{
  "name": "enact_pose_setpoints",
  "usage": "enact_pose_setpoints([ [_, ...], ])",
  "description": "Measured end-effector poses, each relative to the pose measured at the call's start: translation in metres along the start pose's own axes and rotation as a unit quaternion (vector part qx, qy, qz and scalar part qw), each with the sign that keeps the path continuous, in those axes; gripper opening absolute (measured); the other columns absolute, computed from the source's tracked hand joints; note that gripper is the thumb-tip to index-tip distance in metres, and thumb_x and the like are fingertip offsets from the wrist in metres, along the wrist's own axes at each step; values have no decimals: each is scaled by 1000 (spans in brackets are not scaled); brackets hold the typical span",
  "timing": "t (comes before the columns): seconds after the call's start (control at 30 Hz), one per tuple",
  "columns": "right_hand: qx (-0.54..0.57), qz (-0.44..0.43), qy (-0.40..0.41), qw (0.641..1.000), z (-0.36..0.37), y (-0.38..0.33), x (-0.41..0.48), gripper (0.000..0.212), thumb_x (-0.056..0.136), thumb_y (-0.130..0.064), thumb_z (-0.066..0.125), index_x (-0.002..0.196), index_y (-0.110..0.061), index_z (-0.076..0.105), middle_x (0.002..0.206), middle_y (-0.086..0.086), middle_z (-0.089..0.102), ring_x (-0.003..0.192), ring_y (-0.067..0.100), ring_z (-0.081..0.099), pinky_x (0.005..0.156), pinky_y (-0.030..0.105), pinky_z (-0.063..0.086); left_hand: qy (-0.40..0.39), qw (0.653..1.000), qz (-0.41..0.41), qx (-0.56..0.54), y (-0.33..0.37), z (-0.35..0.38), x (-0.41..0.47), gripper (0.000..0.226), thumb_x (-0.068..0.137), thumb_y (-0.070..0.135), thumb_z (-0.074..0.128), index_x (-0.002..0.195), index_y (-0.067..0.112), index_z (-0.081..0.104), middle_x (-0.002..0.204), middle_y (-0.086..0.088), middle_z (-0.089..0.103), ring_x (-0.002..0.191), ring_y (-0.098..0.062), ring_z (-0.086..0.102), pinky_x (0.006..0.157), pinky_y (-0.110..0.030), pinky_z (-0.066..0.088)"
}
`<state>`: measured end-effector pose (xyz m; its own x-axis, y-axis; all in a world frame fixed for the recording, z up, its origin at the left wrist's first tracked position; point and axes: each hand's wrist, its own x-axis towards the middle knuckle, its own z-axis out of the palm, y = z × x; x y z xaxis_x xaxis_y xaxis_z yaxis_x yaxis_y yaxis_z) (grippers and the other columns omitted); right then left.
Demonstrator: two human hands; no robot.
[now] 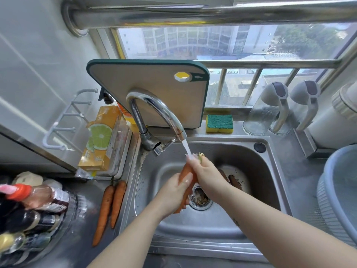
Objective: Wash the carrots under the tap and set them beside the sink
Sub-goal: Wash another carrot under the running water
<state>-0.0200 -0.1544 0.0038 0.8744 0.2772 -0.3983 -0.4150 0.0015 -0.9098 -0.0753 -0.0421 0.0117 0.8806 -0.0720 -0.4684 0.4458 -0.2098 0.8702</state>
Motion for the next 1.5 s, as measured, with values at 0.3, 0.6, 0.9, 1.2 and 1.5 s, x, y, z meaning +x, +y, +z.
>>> enact_pose_setpoints([
  [0.3,51,40,-51,997,-4,7,-11,15,93,-19,58,97,-6,52,78,9,56,67,20,57,60,30,46,-43,973,-145,-173,5,-2,0,65,94,60,25,91,5,59,56,-5,55,41,-12,50,39,-20,41],
  [0.6,86,85,126,985,7,-12,5,27,94,-31,52,74,-16,62,77,8,66,66,20,63,65,31,50,7,999,48,16,4,9,1,41,88,54,45,111,21,55,75,8,62,59,-9,60,62,-31,52],
  [0.9,-13,129,6,992,-22,-1,-6,28,84,-36,69,103,-16,64,82,0,69,62,7,65,67,25,51,69,902,104,414,-5,-1,11,61,96,45,41,146,43,7,129,-2,47,110,-29,57,86,-43,49],
  [1.2,8,79,-64,995,-36,-4,-10,54,67,-49,74,110,-17,67,106,2,70,109,21,61,105,42,39,-52,997,6,55,14,-4,13,40,97,49,35,121,21,50,71,-1,60,53,-16,56,53,-30,48],
  [1.5,137,87,-70,984,-47,-8,-11,26,81,-16,63,107,-10,61,102,7,66,102,22,60,102,42,41,-88,926,-166,-328,17,-25,8,27,93,27,52,112,9,57,87,-15,70,58,-14,63,48,-18,53],
])
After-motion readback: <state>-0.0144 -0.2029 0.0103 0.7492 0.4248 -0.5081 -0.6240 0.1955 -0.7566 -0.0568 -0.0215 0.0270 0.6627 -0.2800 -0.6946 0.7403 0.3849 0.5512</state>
